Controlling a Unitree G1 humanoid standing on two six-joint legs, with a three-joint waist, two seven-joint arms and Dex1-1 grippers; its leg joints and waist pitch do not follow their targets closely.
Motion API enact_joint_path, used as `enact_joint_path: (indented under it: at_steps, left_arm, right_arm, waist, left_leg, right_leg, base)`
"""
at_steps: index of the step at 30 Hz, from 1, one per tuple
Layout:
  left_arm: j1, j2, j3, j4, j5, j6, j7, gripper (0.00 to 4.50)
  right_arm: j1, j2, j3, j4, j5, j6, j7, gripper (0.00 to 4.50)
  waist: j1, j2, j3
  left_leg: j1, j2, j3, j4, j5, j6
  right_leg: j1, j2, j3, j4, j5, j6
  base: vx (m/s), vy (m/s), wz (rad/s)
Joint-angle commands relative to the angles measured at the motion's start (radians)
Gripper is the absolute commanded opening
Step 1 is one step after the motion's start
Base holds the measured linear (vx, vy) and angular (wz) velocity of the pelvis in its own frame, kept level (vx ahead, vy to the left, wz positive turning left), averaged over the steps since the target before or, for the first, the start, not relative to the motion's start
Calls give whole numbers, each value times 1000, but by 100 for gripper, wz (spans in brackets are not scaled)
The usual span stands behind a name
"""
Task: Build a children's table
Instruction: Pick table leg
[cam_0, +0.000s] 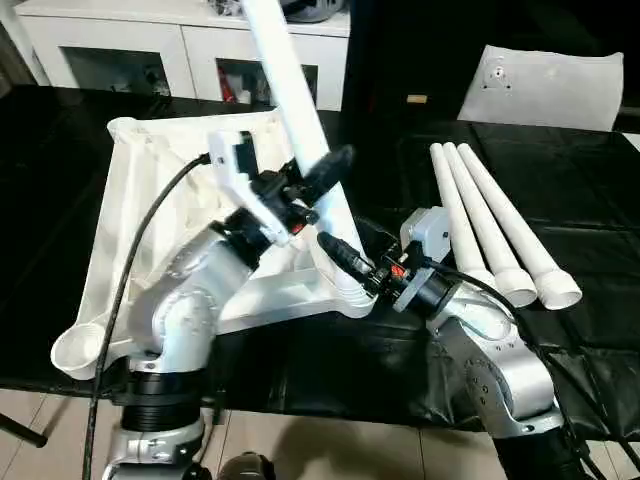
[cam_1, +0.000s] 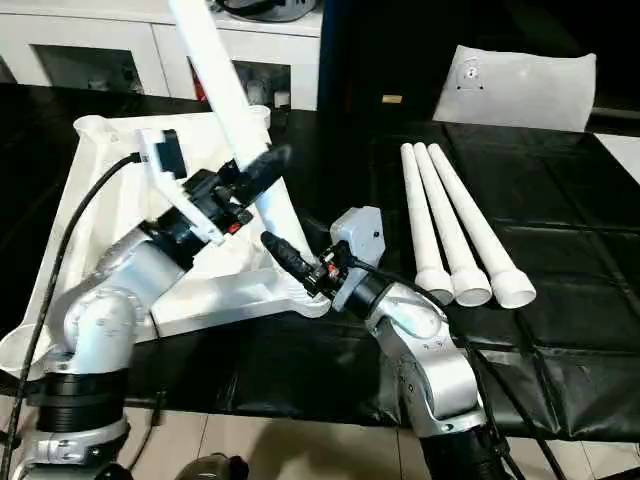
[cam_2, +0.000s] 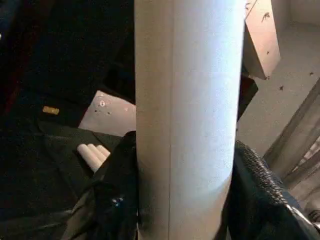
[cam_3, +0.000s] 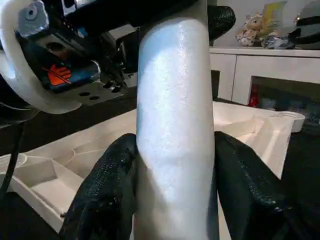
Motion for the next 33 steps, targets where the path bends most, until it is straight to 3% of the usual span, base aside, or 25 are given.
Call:
enact_joint_path:
  at_steps: [1,7,15,18,24,27,29,33]
  left_arm:
    - [2,-2,-10,-14,-18,29,5,193]
    - [-3,27,-21,-19,9,38,2,183]
    - [-37,52,-34,-17,72,16,36,182]
    - [-49,62,-47,-11,94,5,39,182]
    - [-59,69,-53,-9,101,6,40,182]
    - [-72,79,-50,-6,105,13,37,182]
    - [-75,89,-54,-7,106,23,30,182]
    - [-79,121,-73,-14,103,50,-3,182]
  right_arm:
    - [-8,2,-2,7,9,-15,6,188]
    - [-15,5,-1,21,8,-22,12,188]
    - [-18,19,-16,40,35,11,10,188]
    - [-21,21,-29,42,63,38,17,258]
    - [-19,23,-39,37,88,67,19,299]
    - [-26,6,-67,-2,150,144,25,336]
    - [-41,-7,-90,-7,174,176,22,344]
    - [-84,-44,-111,11,185,222,30,387]
  waist:
    - [1,6,-60]
    - [2,1,-62]
    - [2,5,-62]
    - [3,7,-64]
    - [2,8,-64]
    - [5,6,-64]
    - [5,-2,-63]
    - [7,2,-65]
  left_leg:
    - [48,48,-22,-76,-297,-61]
    - [45,47,-22,-74,-260,-48]
    - [46,48,-23,-76,-272,-52]
    - [46,48,-23,-75,-263,-52]
    - [47,48,-23,-75,-259,-53]
    - [48,48,-23,-74,-258,-49]
    - [47,48,-21,-74,-251,-50]
    - [47,46,-20,-70,-218,-50]
  right_leg:
    - [9,-63,28,-90,-71,-162]
    - [13,-64,27,-87,-27,-158]
    - [10,-63,27,-89,-52,-153]
    - [12,-64,27,-87,-35,-153]
    - [13,-64,25,-85,-15,-160]
    - [14,-64,26,-85,-18,-163]
    - [14,-65,26,-86,-31,-160]
    - [14,-64,25,-82,-17,-158]
  base:
    - [0,0,0]
    - [0,0,0]
    - [0,0,0]
    - [0,0,0]
    - [0,0,0]
    - [0,0,0]
    - [0,0,0]
    - [0,0,0]
